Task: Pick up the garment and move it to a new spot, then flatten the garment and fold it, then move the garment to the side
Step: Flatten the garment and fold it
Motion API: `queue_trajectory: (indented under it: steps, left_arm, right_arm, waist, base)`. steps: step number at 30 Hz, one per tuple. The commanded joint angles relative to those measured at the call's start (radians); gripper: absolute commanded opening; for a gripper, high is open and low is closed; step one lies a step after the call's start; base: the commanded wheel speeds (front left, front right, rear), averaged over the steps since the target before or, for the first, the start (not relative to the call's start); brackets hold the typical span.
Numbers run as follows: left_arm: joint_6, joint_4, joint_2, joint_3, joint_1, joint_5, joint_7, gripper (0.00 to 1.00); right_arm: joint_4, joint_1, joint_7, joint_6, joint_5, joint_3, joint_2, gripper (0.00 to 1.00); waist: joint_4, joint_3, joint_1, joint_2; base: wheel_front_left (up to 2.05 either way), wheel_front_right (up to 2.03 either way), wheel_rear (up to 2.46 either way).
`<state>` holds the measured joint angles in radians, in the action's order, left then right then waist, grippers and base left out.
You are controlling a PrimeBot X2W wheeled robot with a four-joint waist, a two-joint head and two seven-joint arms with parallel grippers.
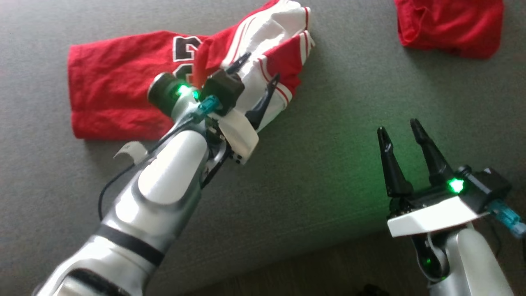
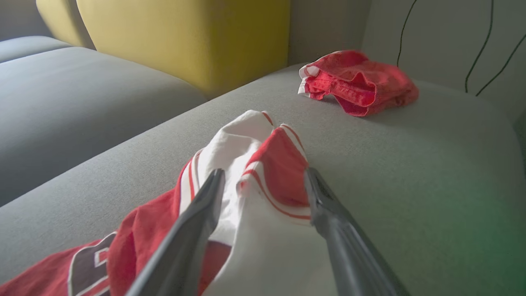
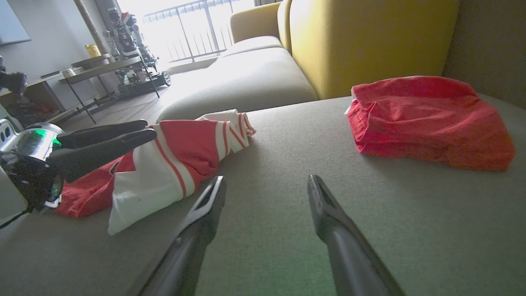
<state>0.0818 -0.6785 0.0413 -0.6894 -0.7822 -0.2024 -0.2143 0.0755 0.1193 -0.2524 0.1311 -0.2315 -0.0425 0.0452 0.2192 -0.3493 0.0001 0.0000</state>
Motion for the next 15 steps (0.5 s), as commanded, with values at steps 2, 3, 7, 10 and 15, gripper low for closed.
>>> queue_trajectory:
  steps: [2,3,7,10,15]
  left_arm:
    - [-0.02,-0.004,0.009,0.016,-0.064,-0.006,-0.009,1.0]
    - [-0.029,-0.016,0.009,0.016,-0.074,-0.01,-0.012,1.0]
    - [-0.04,-0.059,0.009,0.001,-0.1,-0.019,-0.025,1.0]
    - [-0.038,-0.078,0.009,-0.025,-0.109,-0.02,-0.031,0.75]
    - [-0.037,-0.103,0.009,-0.062,-0.11,-0.043,-0.037,0.0]
  right_arm:
    - [-0.036,0.026,-0.009,0.0,-0.008,-0.029,0.005,1.0]
    - [-0.036,0.027,-0.009,0.0,-0.009,-0.03,0.005,1.0]
    - [-0.033,0.028,-0.009,0.0,-0.013,-0.029,0.005,1.0]
    - [-0.029,0.025,-0.009,0.0,-0.017,-0.026,0.005,1.0]
    - [-0.024,0.026,-0.009,0.0,-0.03,-0.029,0.005,1.0]
  waist:
    - [0.022,-0.016,-0.0001,0.0]
    - [0.025,-0.017,-0.0001,0.0]
    - [0.033,-0.016,-0.0001,0.0]
    - [0.035,-0.009,-0.0001,0.0]
    - [0.036,0.003,-0.0001,0.0]
  base:
    - [0.0,0.0,0.0]
    - [0.0,0.0,0.0]
    - [0.0,0.0,0.0]
    - [0.0,0.0,0.0]
    - [0.0,0.0,0.0]
